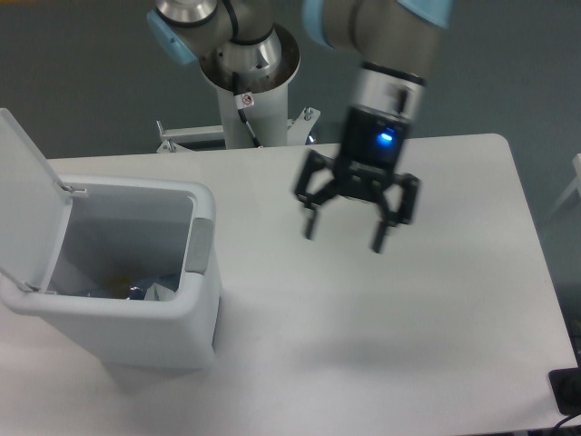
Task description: Place the trash in the trash can
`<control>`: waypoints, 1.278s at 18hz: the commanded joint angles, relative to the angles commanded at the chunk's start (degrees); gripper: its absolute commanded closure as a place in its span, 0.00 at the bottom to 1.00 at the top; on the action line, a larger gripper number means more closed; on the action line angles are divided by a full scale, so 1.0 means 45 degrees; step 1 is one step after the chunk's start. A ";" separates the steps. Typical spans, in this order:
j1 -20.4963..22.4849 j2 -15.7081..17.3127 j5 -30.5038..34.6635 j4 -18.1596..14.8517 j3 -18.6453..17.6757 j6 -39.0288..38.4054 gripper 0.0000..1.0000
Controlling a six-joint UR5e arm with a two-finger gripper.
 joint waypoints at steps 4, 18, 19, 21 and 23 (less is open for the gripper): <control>0.0198 -0.0721 0.0387 -0.0312 0.1113 0.0001 0.00; -0.0390 -0.2342 0.8984 -0.5587 0.2989 1.0347 0.00; -0.0234 -0.2595 0.9062 -0.5664 0.3280 1.0874 0.00; -0.0252 -0.2695 0.9956 -0.5878 0.3419 1.1152 0.00; -0.0252 -0.2715 1.0137 -0.5919 0.3458 1.1328 0.00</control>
